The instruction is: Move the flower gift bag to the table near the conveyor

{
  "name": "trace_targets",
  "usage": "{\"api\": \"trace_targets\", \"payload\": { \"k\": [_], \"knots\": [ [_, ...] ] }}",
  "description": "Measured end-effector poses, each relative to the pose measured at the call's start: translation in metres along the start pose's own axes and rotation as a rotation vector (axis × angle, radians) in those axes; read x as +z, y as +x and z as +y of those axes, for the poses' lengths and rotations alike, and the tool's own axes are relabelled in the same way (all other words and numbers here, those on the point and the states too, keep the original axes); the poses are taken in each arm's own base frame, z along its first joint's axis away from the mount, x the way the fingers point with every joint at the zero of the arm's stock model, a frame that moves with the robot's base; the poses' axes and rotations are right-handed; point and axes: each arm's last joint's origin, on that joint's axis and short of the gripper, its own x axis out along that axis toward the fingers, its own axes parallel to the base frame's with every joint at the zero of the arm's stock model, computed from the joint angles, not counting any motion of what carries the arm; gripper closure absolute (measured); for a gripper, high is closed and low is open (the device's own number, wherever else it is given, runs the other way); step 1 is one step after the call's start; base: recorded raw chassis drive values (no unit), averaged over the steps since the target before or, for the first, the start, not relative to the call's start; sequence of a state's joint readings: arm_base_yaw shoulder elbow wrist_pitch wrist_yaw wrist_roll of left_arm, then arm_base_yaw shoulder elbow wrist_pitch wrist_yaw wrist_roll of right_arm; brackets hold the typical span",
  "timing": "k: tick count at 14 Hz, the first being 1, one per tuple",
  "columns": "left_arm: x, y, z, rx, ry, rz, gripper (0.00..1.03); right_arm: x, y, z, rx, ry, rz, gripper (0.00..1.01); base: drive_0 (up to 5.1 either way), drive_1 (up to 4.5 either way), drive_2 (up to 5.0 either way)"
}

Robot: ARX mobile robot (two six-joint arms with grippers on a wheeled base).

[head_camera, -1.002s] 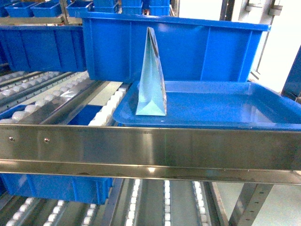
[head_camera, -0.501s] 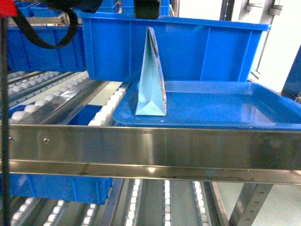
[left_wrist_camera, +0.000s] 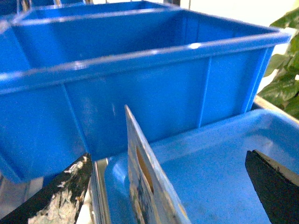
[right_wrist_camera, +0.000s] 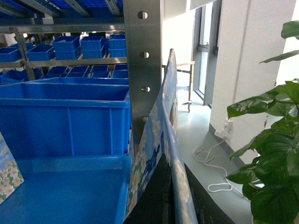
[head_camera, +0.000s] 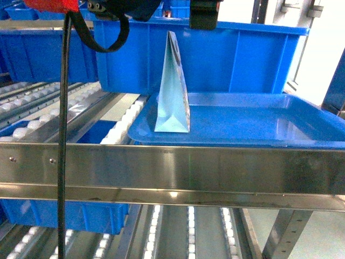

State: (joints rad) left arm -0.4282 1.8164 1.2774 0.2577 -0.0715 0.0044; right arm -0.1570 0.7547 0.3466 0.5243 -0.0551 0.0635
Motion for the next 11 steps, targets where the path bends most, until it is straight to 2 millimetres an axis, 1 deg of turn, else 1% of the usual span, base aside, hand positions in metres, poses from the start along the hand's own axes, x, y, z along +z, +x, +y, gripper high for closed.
{"api": "trace_targets", "payload": {
  "k": [1, 3, 7, 11],
  "knots": [
    [-0.007, 0.005, -0.001, -0.022, -0.014, 0.053, 0.05, 0.000, 0.000, 0.000, 0.000, 0.000, 0.000, 0.99, 0.0, 0.00, 0.0],
    [-0.014, 0.012, -0.005, -0.032, -0.022, 0.127, 0.05, 0.000, 0.000, 0.000, 0.000, 0.000, 0.000, 0.99, 0.0, 0.00, 0.0],
    [-0.005, 0.013, -0.012, -0.078, -0.045, 0.129, 0.05, 0.000, 0.000, 0.000, 0.000, 0.000, 0.000, 0.99, 0.0, 0.00, 0.0],
    [-0.014, 0.023, -0.013, -0.079, -0.043, 0.175, 0.05, 0.000, 0.000, 0.000, 0.000, 0.000, 0.000, 0.99, 0.0, 0.00, 0.0]
  ]
}}
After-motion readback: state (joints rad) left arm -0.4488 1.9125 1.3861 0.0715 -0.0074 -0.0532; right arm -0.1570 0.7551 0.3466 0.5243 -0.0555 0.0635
